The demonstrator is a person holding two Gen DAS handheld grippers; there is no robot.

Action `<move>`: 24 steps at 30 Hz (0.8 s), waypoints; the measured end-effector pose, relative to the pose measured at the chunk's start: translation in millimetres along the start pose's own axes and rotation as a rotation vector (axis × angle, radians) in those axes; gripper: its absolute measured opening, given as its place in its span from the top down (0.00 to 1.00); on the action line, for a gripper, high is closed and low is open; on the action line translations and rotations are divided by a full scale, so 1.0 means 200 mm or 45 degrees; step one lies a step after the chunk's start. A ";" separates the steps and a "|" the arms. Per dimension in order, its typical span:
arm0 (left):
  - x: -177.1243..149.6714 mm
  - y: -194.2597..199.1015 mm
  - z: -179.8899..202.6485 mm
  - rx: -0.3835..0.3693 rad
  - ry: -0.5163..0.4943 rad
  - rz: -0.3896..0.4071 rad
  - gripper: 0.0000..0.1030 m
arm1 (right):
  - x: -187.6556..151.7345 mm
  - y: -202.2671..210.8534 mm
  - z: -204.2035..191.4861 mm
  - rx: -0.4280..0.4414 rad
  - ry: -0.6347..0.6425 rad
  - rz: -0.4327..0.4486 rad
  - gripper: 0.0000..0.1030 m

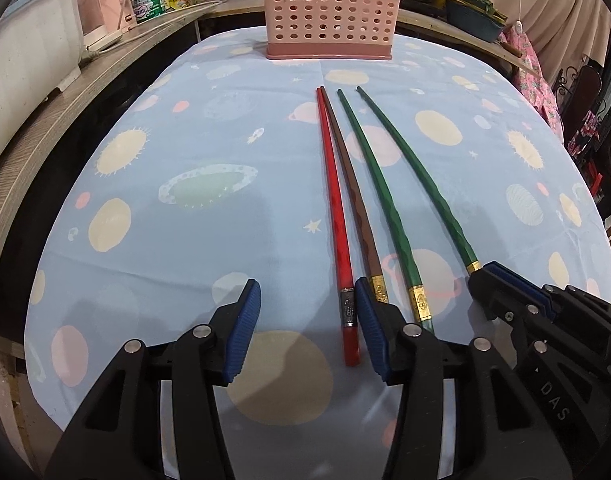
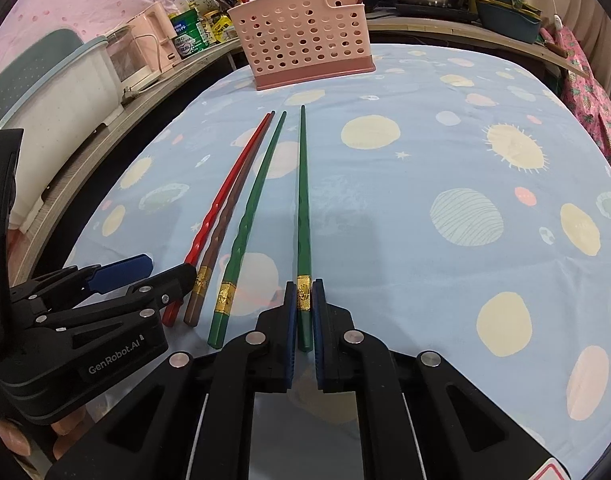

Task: Organize utensils
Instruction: 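Close right tool on a green chopstick while left tool grasps a red one, then lift both held chopsticks and carry them over the pink basket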

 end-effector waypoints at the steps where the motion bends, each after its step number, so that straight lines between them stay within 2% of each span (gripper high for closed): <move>1: 0.00 0.00 0.00 0.002 0.000 0.000 0.56 | 0.00 0.00 0.00 -0.002 0.001 0.000 0.94; 3: 0.00 0.00 0.00 0.010 -0.001 0.004 0.61 | 0.00 0.00 0.00 -0.004 0.003 0.000 0.94; 8: 0.02 0.00 -0.02 0.021 0.007 0.004 0.88 | 0.00 0.00 0.00 -0.003 0.000 0.000 0.94; 10: 0.02 0.00 -0.03 0.024 0.013 0.002 0.92 | 0.00 0.00 0.00 -0.003 0.001 0.000 0.94; 18: 0.04 0.01 -0.05 0.016 0.035 -0.017 0.93 | 0.01 0.01 -0.01 -0.002 0.010 -0.010 0.93; 24: 0.10 0.08 -0.07 -0.004 0.068 0.011 0.93 | 0.06 0.05 0.01 -0.007 0.010 0.025 0.93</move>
Point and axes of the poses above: each gripper's, at about its wrist camera, not at the fingertips, and y roughly against the way its jaws point, z to its right, x to its top, the point moved 5 cm from there along -y, roughly the way its jaws point, and after that the axes turned 14 degrees about y, right-handed, at the moved point
